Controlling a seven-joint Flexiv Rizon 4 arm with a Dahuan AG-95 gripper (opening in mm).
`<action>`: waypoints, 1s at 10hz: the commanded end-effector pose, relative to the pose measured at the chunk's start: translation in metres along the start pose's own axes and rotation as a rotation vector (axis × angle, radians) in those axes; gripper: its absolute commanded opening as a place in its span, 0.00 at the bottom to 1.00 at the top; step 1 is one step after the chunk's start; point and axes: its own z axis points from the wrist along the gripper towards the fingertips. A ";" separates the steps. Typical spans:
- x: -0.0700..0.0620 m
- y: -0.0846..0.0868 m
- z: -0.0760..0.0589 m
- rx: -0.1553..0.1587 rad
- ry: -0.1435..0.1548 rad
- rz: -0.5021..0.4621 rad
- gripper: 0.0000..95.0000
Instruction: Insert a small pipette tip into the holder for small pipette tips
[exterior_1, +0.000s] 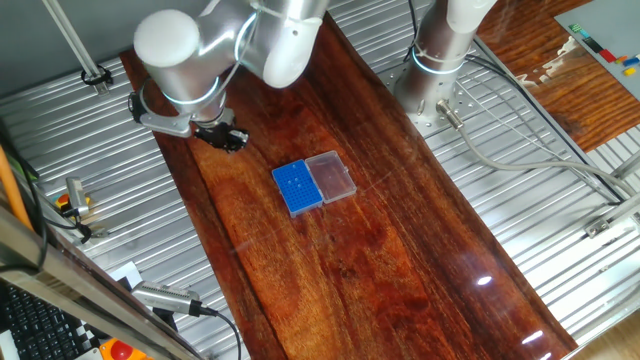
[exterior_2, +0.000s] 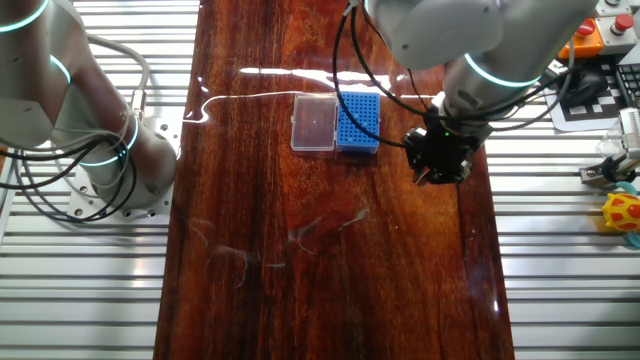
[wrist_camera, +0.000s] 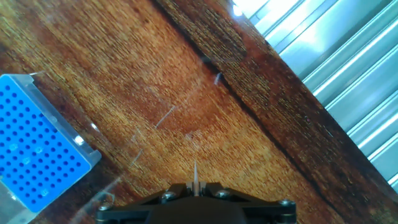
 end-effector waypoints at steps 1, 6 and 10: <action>0.001 0.001 0.000 -0.005 -0.002 0.015 0.00; 0.001 0.001 0.000 -0.017 0.103 -0.055 0.00; 0.005 0.041 -0.004 0.070 0.250 -0.154 0.00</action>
